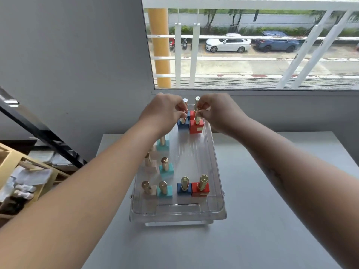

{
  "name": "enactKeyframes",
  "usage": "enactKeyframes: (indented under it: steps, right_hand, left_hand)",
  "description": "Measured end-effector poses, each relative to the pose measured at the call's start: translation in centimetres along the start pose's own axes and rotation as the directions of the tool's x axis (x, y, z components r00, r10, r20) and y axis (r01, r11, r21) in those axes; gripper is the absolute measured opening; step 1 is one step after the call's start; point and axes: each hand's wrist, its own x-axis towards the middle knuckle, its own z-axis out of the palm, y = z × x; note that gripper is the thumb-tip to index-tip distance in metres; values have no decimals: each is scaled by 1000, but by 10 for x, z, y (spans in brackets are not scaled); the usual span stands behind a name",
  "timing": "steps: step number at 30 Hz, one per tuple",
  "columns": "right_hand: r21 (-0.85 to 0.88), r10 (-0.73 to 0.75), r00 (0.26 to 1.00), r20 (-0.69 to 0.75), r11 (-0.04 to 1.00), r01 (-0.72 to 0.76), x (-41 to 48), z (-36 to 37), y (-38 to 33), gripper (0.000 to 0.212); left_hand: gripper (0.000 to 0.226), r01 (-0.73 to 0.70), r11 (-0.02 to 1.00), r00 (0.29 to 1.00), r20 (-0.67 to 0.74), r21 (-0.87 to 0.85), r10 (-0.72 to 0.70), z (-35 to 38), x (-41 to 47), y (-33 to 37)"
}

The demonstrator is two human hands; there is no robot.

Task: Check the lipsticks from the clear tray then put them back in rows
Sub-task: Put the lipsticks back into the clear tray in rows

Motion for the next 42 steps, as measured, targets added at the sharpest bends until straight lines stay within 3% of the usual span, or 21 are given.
enactKeyframes:
  steps: [11, 20, 27, 32, 35, 37, 42]
  right_hand:
    - [-19, 14, 999, -30, 1000, -15, 16, 6, 10, 17]
    - [54, 17, 996, -85, 998, -13, 0, 0, 9, 26]
    - [139, 2, 995, -104, 990, 13, -47, -15, -6, 13]
    - [239, 27, 999, -35, 971, -18, -100, -7, -8, 10]
    - [290, 41, 999, 16, 956, -44, -125, 2, -8, 12]
    - [313, 44, 998, 37, 948, -53, -138, 7, -6, 16]
    - [323, 25, 996, 81, 945, -49, -156, 24, -6, 24]
  left_hand:
    - [15, 9, 997, 999, -47, -76, -12, 19, 14, -9]
    - [29, -78, 995, 988, -141, -58, 69, 11, 2, -7]
    - [8, -109, 989, 994, 5, -104, 110, -14, -48, 8]
    - [12, -85, 986, 993, 66, -142, 95, -19, -105, 12]
    - [40, -77, 989, 996, 42, -129, 83, -15, -129, 9]
    - [46, -112, 988, 993, 38, -103, 116, -14, -141, 10]
    - [28, -146, 988, 989, 1, 41, 146, 0, -157, 9]
